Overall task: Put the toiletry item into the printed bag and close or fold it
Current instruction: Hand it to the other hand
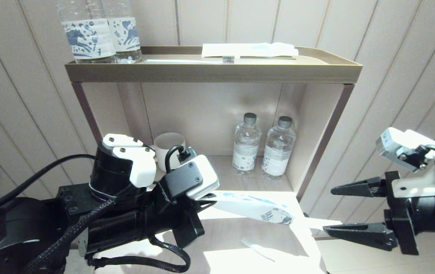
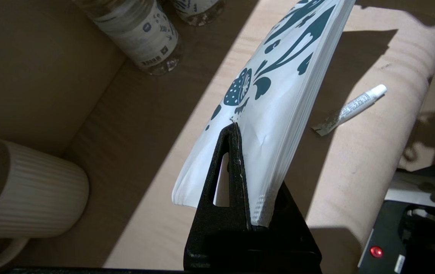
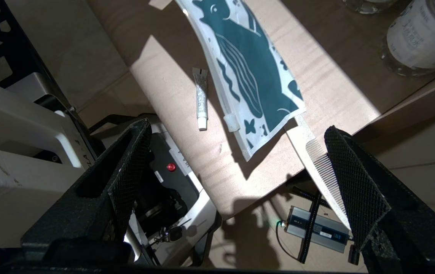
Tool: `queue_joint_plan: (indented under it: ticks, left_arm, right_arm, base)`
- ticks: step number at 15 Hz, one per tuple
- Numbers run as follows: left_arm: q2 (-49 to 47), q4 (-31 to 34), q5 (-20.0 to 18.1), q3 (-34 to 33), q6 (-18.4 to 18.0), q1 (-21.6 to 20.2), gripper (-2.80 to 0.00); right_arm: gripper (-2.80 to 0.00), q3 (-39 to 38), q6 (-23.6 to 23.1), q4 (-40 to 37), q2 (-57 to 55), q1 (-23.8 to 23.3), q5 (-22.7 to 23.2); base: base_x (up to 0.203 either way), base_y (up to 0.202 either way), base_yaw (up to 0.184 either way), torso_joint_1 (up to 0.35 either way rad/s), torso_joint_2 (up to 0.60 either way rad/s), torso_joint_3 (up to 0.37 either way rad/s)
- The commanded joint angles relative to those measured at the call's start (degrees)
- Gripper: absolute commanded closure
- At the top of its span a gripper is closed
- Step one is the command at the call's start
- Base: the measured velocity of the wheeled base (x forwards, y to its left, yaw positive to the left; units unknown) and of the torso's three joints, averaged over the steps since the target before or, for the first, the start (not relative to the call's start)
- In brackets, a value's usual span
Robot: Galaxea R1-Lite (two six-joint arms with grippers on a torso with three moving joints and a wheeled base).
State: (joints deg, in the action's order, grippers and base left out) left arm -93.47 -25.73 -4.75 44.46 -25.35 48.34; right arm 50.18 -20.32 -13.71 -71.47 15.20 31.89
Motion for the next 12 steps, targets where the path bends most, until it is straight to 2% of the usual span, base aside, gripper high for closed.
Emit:
queue_joint_plan:
  ticks: [1,5,12]
  left_arm:
    - [-0.8,-1.5,0.2,-0.1,-0.6,0.0,0.00]
    - [-1.4,-3.5,1.0,0.4,-0.8,0.0,0.00]
    - [-1.4,-3.5,0.6,0.8,-0.5,0.0,0.00]
  right_arm:
    - [-2.80,-1.3,-0.4,0.0,0.8,0.3,0.2]
    - [-2.80,-5.3,-0.6,7.3,-2.2,1.6,0.2]
    - [-2.80,-4.8,-0.8,11.9,-10.3,1.6,0.2]
  base:
    - [0.000,0.000,0.000,0.000,0.00,0.000]
    - [0.000,0.000,0.000,0.000,0.00,0.000]
    - [0.000,0.000,0.000,0.000,0.00,0.000]
